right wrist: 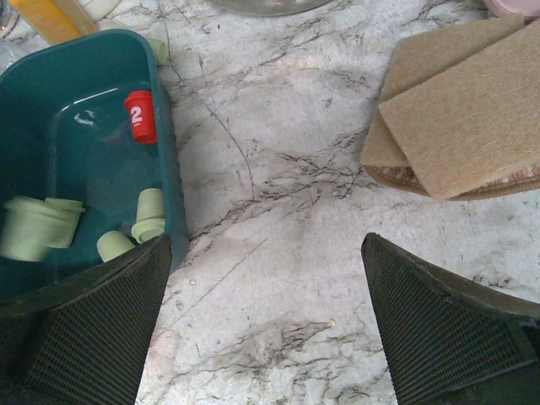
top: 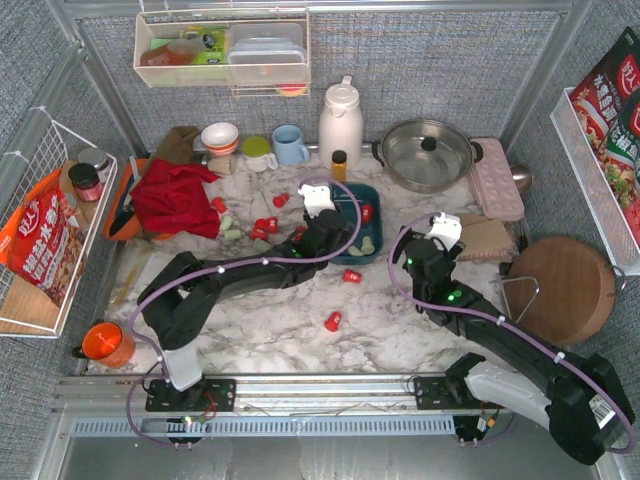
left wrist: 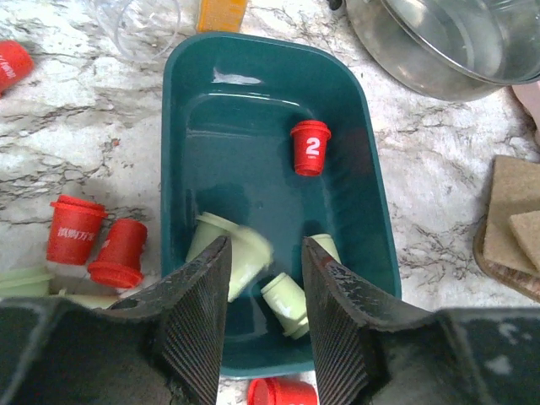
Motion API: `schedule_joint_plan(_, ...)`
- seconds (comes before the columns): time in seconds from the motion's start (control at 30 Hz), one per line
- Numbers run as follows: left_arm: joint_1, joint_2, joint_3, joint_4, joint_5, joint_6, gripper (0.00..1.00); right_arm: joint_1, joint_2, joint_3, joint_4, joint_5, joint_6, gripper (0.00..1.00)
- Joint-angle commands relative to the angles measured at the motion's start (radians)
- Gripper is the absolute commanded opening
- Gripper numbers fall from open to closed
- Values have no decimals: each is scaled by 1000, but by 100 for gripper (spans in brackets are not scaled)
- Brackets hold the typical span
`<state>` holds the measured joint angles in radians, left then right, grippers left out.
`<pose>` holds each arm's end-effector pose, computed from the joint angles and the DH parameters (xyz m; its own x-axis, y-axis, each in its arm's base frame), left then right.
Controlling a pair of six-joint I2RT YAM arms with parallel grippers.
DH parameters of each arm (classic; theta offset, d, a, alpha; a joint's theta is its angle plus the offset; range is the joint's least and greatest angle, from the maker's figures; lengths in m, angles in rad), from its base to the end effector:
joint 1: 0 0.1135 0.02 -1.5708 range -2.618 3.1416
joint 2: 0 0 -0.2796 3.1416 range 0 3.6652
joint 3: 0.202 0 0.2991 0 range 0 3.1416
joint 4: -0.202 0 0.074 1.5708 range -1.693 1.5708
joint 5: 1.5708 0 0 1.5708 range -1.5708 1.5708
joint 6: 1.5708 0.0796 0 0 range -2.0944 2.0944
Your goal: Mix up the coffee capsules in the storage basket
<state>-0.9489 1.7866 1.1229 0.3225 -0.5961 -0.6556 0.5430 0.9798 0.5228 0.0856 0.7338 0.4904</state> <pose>0.3156 -0.3637 0.2066 -0.3767 -0.3405 -0.8615 0.1700 0.8888 -0.4256 0.2653 0.0978 0.2219 -0.2032 0.2859 -0.9365 0.2792 0.9336 0.2245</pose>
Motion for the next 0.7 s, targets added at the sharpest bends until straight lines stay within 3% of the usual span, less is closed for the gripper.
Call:
schedule_joint_plan(0.0,18,42,33,33,55,-19,49,0,8,2,22,9,7,99)
schedule_joint_plan(0.27,22,42,29,7,56,-47,74,-3,6,0,23,5,6,99)
schedule_joint_plan(0.43,22,-8,15,-36,38,-37,98,-3,11,3,23,-3,7,99)
schedule_joint_plan(0.67,22,-60,-6,-121,-25,-85,99,-4,11,3,22,-3,7,99)
